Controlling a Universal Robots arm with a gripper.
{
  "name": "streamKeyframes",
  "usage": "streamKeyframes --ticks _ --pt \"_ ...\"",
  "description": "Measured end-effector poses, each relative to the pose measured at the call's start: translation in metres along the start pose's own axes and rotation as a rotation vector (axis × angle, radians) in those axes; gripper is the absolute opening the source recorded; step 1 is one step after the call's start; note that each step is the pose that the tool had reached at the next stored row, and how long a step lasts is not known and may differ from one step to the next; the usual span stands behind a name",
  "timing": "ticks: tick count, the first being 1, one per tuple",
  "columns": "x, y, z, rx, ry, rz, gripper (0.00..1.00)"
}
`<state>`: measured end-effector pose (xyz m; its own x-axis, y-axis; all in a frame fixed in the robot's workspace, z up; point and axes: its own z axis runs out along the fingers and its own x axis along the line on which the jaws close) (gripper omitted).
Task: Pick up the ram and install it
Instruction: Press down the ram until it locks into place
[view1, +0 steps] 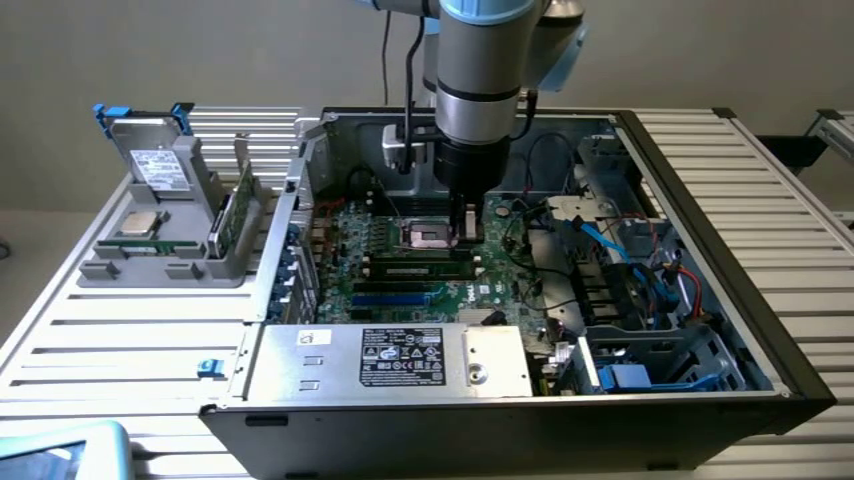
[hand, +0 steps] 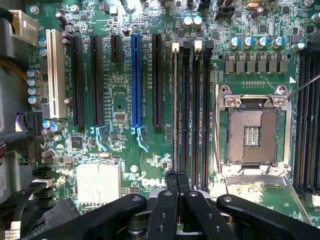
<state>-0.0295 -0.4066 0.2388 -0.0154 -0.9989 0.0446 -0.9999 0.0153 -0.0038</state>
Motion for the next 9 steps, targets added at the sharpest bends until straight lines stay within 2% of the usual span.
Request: streamKeyframes --ticks 6,9 --pt "-0.0001 0.0001 0.0029 0.0014 0.0002 0.0 0.11" --pt "-0.0001 0.0012 0.0039 0.0046 -0.0001 0.0 0.11"
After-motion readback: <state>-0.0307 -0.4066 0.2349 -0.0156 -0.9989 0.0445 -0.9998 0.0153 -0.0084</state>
